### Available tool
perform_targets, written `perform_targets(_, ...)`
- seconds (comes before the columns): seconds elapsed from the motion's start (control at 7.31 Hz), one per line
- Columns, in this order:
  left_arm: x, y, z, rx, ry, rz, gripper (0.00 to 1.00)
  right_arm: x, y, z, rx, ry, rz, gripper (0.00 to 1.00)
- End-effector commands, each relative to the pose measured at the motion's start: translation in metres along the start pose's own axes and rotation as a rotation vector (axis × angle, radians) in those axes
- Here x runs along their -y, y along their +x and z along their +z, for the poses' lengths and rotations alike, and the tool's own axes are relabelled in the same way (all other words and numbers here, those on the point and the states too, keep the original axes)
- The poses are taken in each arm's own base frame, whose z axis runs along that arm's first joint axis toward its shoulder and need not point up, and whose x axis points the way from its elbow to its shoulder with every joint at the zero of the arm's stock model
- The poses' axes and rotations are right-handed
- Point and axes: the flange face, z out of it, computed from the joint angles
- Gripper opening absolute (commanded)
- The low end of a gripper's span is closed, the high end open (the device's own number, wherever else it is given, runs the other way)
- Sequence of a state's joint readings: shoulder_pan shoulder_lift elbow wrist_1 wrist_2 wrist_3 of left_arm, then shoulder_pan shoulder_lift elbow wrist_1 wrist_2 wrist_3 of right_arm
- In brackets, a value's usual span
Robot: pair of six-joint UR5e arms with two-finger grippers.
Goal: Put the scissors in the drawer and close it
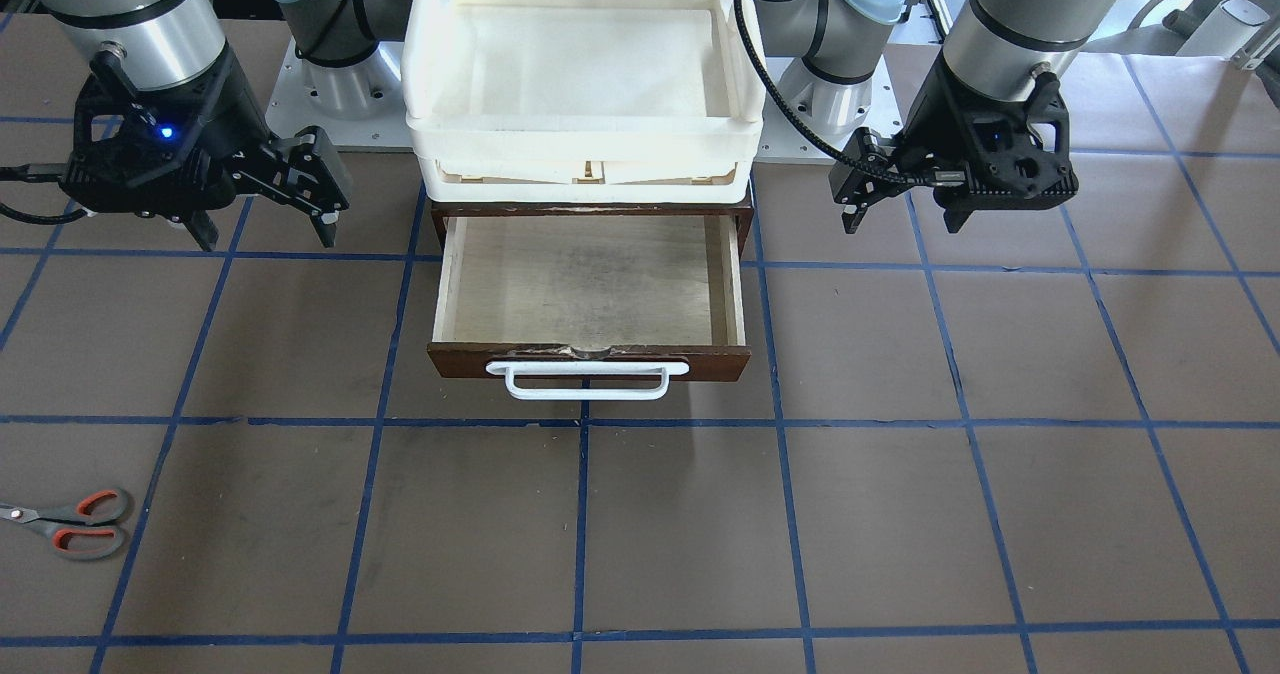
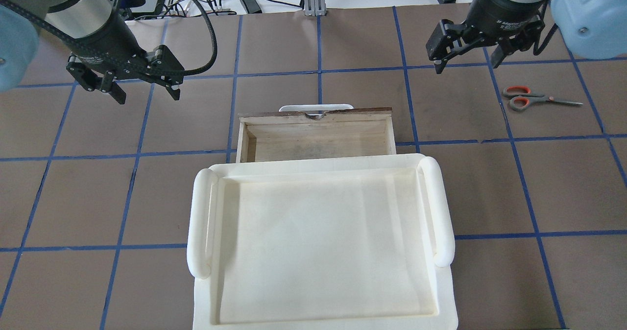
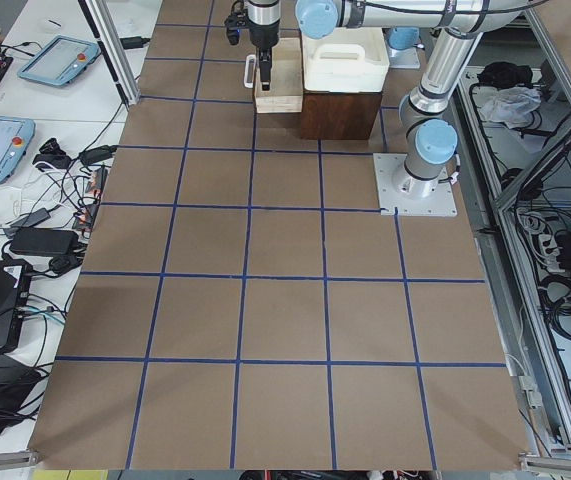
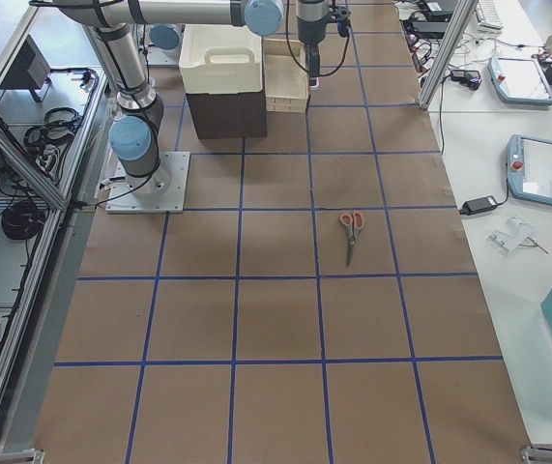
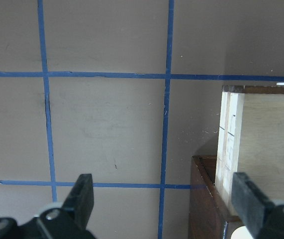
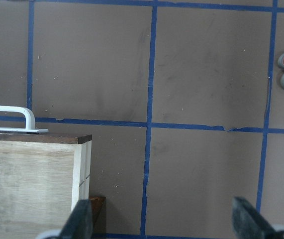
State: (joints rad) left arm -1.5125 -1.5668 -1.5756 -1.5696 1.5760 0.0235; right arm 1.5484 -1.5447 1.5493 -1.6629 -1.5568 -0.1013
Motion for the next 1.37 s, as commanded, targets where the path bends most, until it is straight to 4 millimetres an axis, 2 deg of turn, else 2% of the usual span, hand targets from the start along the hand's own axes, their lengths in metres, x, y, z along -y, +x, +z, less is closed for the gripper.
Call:
perform_targets(0.0,0.0,0.0,0.001,0.001,-0.002,-0.001,1.0,0.004,0.007,0.006,0.001,-0.007,-0.018,0.99)
perform_targets(0.14,0.0,0.0,0.001,-0.001,0.0,-0.001,1.0,0.007,0.022,0.017,0.013,-0.045,-0.043,0.97)
perform_targets(0.27,0.0,0.0,0.001,-0.001,0.0,-0.001,1.0,0.01,0.05,0.031,0.021,-0.074,-0.099,0.97)
perform_targets(0.41,0.0,0.0,0.001,0.001,-0.002,0.001,1.0,0.006,0.083,0.042,0.028,-0.097,-0.161,0.96)
perform_targets(0.68,0.0,0.0,0.002,-0.001,-0.002,-0.001,1.0,-0.006,0.119,0.072,0.05,-0.144,-0.343,0.96)
perform_targets(0.82,0.0,0.0,0.002,-0.001,-0.002,0.001,1.0,-0.013,0.145,0.086,0.073,-0.166,-0.358,0.93)
perform_targets(0.96,0.0,0.0,0.002,-0.001,-0.002,0.001,1.0,-0.013,0.178,0.117,0.089,-0.177,-0.385,0.91)
perform_targets(1.23,-0.001,0.0,0.002,-0.001,-0.003,0.001,1.0,-0.001,0.237,0.181,0.058,-0.148,-0.591,0.94)
